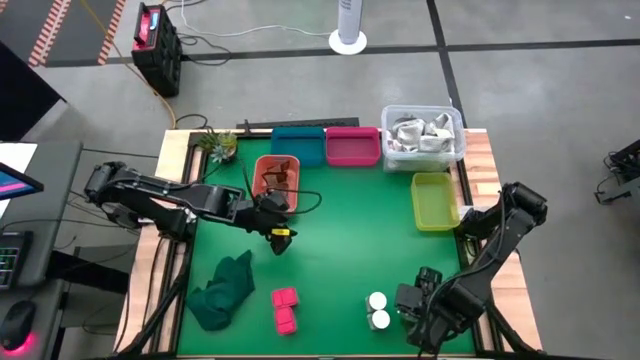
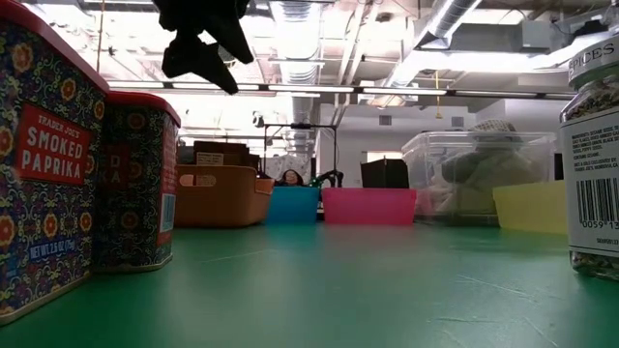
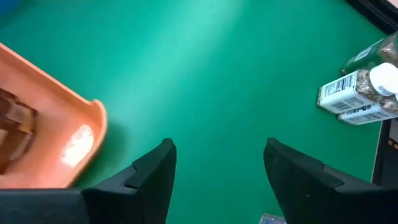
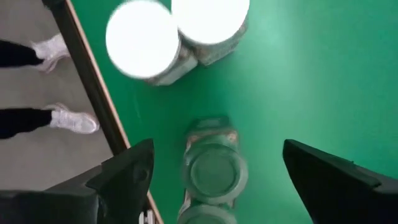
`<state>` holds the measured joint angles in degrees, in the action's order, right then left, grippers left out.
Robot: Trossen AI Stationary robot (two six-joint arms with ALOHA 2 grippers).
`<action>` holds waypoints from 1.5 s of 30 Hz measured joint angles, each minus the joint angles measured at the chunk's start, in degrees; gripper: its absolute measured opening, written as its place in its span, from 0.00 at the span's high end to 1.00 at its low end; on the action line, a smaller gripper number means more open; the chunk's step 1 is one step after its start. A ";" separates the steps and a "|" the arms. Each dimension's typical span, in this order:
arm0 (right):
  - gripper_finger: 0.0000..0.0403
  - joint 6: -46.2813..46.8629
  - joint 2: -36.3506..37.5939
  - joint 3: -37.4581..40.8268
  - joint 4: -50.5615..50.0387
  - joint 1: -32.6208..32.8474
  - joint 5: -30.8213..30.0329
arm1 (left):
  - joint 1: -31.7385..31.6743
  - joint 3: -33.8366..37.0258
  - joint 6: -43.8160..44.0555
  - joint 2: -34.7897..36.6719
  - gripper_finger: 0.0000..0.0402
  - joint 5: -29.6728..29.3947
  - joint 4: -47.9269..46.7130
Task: Sort spices by type
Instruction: Put the left green spice bottle into the yellow bin
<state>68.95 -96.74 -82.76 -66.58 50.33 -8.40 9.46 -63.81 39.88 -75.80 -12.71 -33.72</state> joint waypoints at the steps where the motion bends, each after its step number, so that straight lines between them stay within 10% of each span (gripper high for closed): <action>1: 0.06 0.02 -0.08 0.37 0.01 0.12 0.04 | -0.22 0.00 -0.72 0.68 0.42 0.00 -0.08; 27: 0.07 0.01 -0.10 11.99 10.36 1.38 0.12 | -3.90 0.00 -5.40 10.26 0.42 -0.17 -1.98; 45: 0.45 -0.49 -0.10 13.29 12.08 -0.18 1.04 | -3.90 0.00 -5.44 10.24 0.42 -1.05 -4.39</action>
<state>68.47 -96.84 -69.47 -54.50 50.15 -7.35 5.56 -63.81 34.44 -65.56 -13.76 -38.11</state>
